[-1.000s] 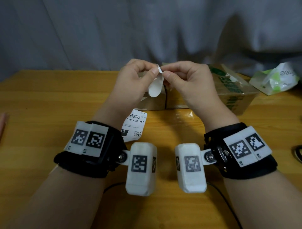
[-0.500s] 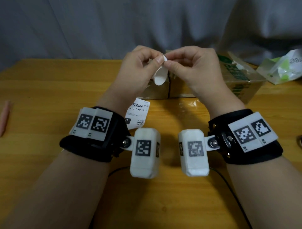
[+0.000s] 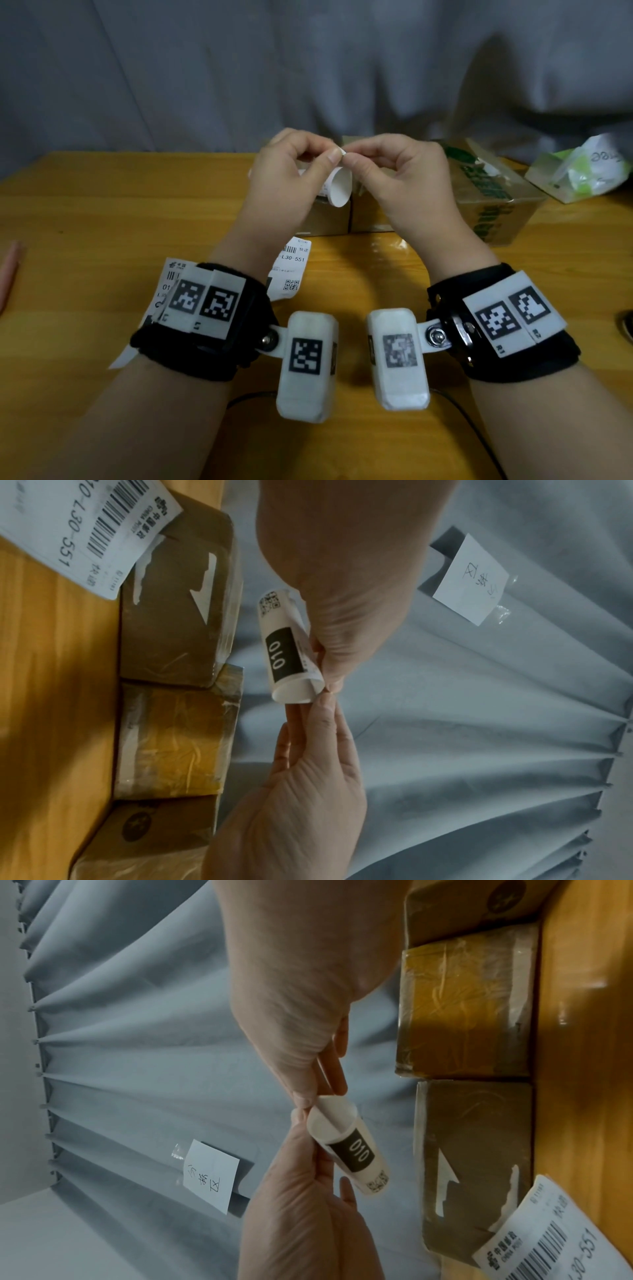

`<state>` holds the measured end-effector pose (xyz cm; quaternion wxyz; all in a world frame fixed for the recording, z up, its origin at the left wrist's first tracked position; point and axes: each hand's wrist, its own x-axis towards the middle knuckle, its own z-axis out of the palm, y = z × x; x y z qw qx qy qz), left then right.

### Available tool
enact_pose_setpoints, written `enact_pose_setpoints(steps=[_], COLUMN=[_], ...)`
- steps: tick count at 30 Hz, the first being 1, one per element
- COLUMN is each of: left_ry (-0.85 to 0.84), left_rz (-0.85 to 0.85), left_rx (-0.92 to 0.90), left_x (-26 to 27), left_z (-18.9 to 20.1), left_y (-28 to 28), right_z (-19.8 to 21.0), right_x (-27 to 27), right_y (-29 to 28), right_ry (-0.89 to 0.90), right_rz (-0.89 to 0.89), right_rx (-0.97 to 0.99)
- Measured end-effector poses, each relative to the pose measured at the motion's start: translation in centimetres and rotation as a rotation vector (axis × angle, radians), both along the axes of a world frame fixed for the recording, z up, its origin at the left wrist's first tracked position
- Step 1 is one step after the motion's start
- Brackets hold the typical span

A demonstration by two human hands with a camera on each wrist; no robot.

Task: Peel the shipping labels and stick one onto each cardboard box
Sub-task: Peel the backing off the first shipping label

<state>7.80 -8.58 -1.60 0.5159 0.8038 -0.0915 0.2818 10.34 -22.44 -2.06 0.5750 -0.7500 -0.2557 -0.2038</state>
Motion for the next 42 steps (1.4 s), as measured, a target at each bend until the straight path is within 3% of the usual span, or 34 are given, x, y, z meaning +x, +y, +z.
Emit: enact_pose_setpoints(steps=[8, 22, 35, 39, 42], left_ry=[-0.064, -0.057, 0.126, 0.130, 0.174], left_rz=[0.073, 0.070, 0.083, -0.027, -0.175], left_rx=[0.183, 0.327, 0.124, 0.050, -0.122], left_x=[0.1, 0.2, 0.3, 0.5, 0.2], left_z=[-0.3, -0.4, -0.4, -0.7, -0.6], left_y=[0.0, 0.5, 1.4, 1.4, 1.1], right_z=[0.1, 0.2, 0.3, 0.5, 0.6], right_x=[-0.2, -0.3, 0.5, 0.2, -0.2], right_y=[0.1, 0.1, -0.7, -0.6, -0.2], right_ry=[-0.001, 0.118, 0.259, 0.287, 0.288], right_rz=[-0.001, 0.011, -0.125, -0.063, 0.068], right_rx=[-0.039, 0.020, 0.202, 0.269, 0.329])
